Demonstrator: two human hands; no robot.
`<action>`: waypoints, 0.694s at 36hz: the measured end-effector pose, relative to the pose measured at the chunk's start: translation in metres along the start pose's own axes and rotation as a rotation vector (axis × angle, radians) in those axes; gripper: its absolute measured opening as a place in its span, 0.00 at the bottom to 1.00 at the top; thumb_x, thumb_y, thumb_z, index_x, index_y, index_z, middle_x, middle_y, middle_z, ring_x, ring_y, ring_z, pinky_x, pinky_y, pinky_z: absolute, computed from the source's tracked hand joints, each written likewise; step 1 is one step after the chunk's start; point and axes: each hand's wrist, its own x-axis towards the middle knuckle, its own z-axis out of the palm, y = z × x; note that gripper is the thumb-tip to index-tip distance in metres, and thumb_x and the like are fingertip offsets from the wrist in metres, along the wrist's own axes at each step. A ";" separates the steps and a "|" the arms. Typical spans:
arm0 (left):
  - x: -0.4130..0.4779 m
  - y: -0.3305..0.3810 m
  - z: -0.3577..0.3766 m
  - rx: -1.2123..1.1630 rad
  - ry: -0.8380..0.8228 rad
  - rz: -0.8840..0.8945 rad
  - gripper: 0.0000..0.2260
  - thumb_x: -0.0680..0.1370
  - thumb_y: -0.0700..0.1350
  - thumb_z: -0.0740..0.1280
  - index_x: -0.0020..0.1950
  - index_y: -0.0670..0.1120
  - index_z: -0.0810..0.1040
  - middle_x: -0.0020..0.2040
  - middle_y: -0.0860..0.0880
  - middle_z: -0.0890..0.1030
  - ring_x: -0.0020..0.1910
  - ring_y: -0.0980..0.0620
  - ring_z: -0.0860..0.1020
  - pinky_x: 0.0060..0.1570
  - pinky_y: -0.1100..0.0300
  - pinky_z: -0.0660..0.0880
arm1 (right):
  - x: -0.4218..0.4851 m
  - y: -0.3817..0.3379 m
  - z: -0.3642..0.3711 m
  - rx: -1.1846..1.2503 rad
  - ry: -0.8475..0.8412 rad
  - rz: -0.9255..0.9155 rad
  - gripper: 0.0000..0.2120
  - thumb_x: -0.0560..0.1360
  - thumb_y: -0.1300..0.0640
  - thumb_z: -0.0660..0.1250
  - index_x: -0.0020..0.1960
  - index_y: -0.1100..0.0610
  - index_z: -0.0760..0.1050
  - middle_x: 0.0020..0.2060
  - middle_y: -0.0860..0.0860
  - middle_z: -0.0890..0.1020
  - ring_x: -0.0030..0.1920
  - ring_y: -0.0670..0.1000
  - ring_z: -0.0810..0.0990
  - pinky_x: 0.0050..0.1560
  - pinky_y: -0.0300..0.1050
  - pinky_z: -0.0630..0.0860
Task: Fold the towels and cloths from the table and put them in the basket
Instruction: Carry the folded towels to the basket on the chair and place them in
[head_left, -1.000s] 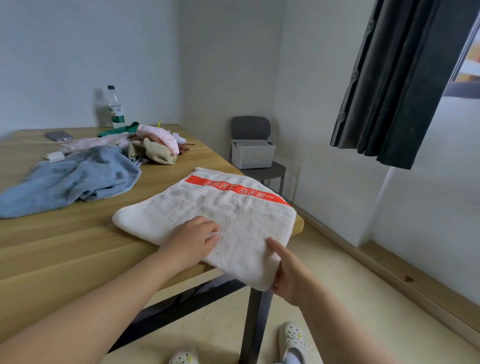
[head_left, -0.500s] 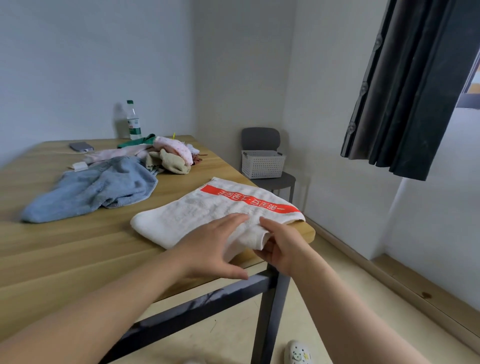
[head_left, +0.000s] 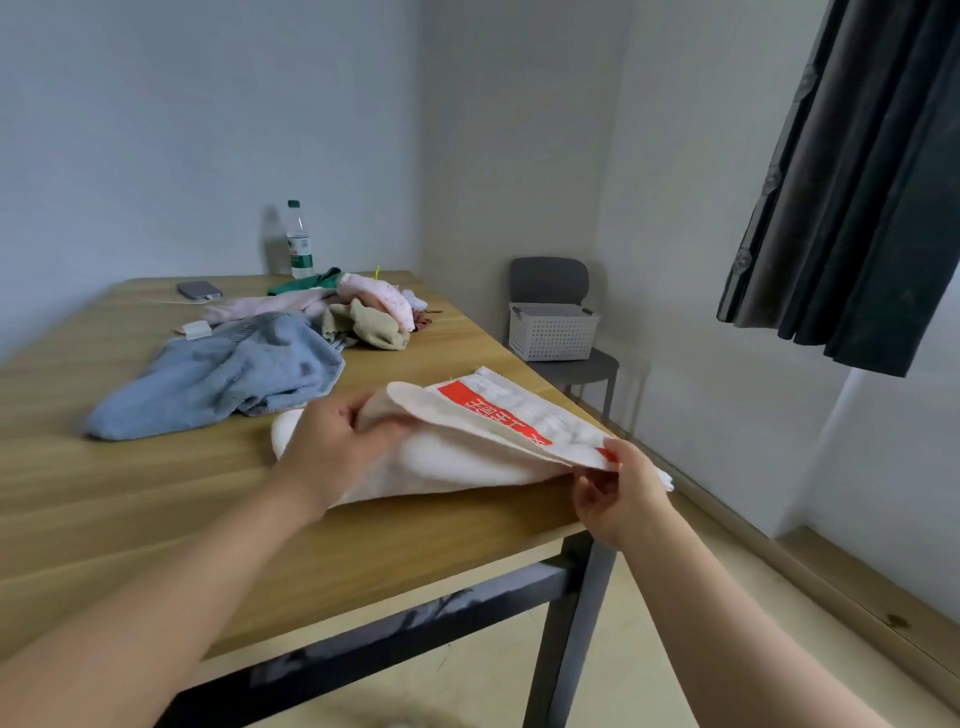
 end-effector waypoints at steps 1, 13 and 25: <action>0.002 -0.001 -0.004 -0.020 0.076 -0.057 0.16 0.59 0.59 0.71 0.39 0.48 0.82 0.40 0.45 0.82 0.42 0.50 0.77 0.48 0.51 0.74 | 0.000 0.000 0.002 0.043 0.004 -0.010 0.16 0.73 0.55 0.70 0.57 0.57 0.71 0.41 0.53 0.78 0.36 0.48 0.77 0.29 0.34 0.76; 0.049 -0.047 -0.038 -0.087 0.547 -0.340 0.09 0.76 0.50 0.67 0.38 0.49 0.76 0.38 0.50 0.77 0.40 0.51 0.74 0.44 0.55 0.71 | 0.026 -0.013 0.070 -0.140 -0.124 -0.400 0.03 0.75 0.59 0.65 0.44 0.56 0.71 0.31 0.51 0.72 0.28 0.47 0.68 0.23 0.35 0.68; 0.091 -0.124 -0.063 0.289 0.550 -0.395 0.13 0.77 0.48 0.65 0.33 0.46 0.72 0.36 0.45 0.76 0.42 0.42 0.76 0.40 0.55 0.67 | 0.092 -0.002 0.158 -0.759 -0.188 -0.781 0.09 0.75 0.55 0.61 0.39 0.56 0.76 0.34 0.50 0.77 0.40 0.51 0.76 0.45 0.46 0.71</action>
